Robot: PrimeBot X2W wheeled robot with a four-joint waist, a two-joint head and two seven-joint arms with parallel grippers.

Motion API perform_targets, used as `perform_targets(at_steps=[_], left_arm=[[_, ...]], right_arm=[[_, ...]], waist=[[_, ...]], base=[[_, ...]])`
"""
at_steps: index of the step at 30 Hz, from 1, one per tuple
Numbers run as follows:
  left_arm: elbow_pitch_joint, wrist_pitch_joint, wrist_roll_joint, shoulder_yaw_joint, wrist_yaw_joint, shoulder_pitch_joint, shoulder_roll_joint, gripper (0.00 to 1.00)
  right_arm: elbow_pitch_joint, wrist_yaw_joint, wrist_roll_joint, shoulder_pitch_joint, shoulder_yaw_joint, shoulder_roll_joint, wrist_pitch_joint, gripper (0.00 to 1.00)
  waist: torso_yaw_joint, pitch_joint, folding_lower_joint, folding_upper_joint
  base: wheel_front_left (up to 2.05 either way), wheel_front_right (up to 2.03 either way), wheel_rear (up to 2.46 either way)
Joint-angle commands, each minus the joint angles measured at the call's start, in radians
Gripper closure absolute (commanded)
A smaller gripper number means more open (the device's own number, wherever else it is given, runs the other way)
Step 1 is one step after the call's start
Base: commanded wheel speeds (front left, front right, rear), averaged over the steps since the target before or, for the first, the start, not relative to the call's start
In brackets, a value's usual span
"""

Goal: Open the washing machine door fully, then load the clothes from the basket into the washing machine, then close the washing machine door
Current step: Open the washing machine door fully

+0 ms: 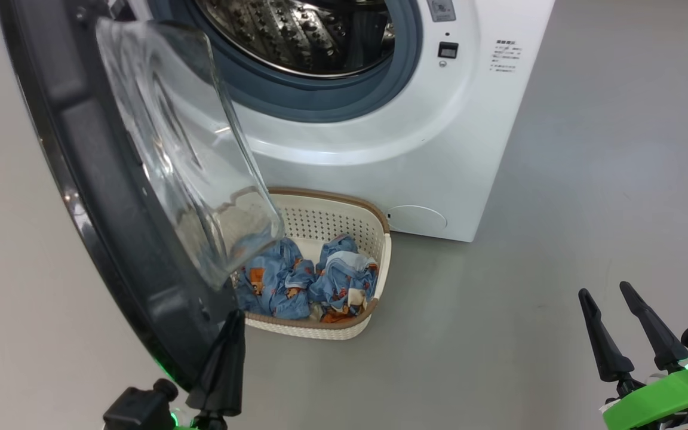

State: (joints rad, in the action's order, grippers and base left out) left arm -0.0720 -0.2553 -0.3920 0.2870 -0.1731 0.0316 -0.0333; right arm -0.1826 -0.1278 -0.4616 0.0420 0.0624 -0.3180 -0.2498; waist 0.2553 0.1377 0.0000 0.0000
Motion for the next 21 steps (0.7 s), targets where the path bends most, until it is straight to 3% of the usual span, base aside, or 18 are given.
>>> perform_targets(at_steps=[1, 13, 21], left_arm=[[-0.032, -0.006, 0.009, -0.056, -0.026, -0.003, -0.017, 1.0], [-0.08, -0.006, 0.044, -0.11, -0.074, 0.045, -0.017, 1.0], [-0.091, -0.006, 0.063, -0.194, -0.076, 0.07, -0.017, 1.0]], right_arm=[[0.026, -0.003, 0.002, -0.003, 0.023, -0.025, -0.012, 0.0], [0.027, -0.003, 0.003, -0.007, 0.02, -0.029, -0.012, 0.0], [0.028, -0.003, 0.004, -0.012, 0.021, -0.024, -0.012, 0.0]], waist=[[0.009, 0.004, 0.0, 0.0], [0.055, -0.001, 0.0, 0.0], [0.081, -0.001, 0.0, 0.0]], base=[[0.0, 0.0, 0.0], [0.0, 0.0, 0.0], [0.0, 0.0, 0.0]])
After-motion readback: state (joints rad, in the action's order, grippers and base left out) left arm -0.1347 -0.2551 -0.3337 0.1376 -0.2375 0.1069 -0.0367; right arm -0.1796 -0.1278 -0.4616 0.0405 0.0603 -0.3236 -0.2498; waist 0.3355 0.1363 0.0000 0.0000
